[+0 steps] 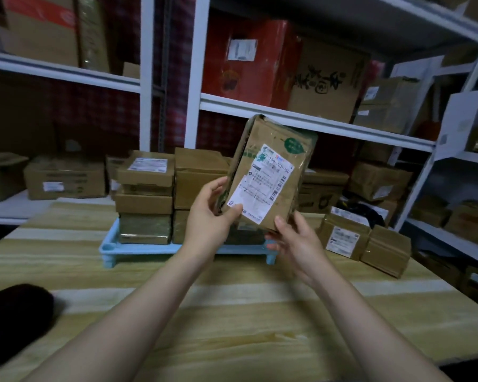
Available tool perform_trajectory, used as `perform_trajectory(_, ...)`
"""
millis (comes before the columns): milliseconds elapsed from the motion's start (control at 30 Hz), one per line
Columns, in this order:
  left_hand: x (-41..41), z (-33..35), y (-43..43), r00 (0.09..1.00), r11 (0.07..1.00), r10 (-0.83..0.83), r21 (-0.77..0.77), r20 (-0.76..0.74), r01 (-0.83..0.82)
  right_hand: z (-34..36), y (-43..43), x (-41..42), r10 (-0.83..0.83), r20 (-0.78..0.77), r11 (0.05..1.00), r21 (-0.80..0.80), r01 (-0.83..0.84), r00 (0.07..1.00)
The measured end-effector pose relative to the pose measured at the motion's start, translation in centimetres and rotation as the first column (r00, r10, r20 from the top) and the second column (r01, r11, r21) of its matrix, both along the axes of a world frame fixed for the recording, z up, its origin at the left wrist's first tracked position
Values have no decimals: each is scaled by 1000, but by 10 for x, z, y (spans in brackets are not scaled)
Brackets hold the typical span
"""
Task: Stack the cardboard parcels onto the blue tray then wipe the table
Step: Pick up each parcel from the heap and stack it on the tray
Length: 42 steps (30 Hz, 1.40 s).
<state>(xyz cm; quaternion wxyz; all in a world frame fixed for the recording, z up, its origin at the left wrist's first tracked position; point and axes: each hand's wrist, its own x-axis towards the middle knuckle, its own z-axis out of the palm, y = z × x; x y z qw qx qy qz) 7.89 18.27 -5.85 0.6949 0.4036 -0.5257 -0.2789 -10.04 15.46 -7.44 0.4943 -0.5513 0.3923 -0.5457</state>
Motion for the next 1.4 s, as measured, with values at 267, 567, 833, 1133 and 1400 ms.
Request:
perform_trajectory(267,67,29,-2,956,955,293,-31,-12,-293,43,-19,98,-58,-98,992,-119,46,994)
perform_trajectory(567,135,56,-18,867,859,499,135,-2,-494,86,-28,164,-65,-312,961,-276,-25,948)
perform_trajectory(833,168,57,-28,889,859,458,250,10,-446,90,-44,197,-35,-409,961,-264,-82,912)
perform_trajectory(1133,182,38,-38,915,872,404,315,-26,-376,85,-54,211,7,-502,977,-183,-114,865)
perform_trajectory(1400,160,21,-23,824,741,566,416,36,-527,76,-45,199,-14,-402,972,-221,-82,916)
